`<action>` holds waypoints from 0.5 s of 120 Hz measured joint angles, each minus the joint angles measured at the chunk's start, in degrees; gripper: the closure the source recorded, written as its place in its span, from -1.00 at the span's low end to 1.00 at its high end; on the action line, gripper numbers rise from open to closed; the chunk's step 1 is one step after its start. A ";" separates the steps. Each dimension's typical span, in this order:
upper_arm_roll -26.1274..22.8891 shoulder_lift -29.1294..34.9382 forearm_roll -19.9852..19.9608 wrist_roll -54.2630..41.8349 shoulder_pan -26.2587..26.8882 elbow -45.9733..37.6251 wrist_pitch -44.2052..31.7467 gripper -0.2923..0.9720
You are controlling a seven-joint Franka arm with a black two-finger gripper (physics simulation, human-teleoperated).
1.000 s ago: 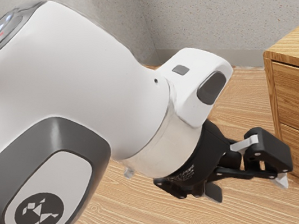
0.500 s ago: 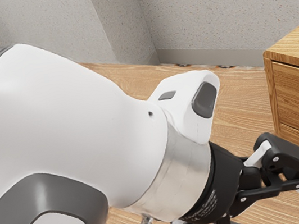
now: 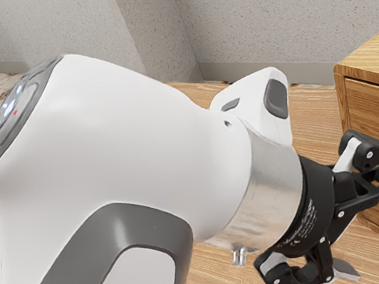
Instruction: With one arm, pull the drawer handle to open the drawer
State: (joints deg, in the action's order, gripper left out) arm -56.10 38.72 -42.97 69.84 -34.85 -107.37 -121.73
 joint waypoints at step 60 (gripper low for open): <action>-7.35 -0.99 -1.46 3.26 -10.09 4.96 -1.85 -0.49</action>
State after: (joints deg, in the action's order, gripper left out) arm -63.45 37.73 -44.43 73.10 -44.94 -102.41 -123.58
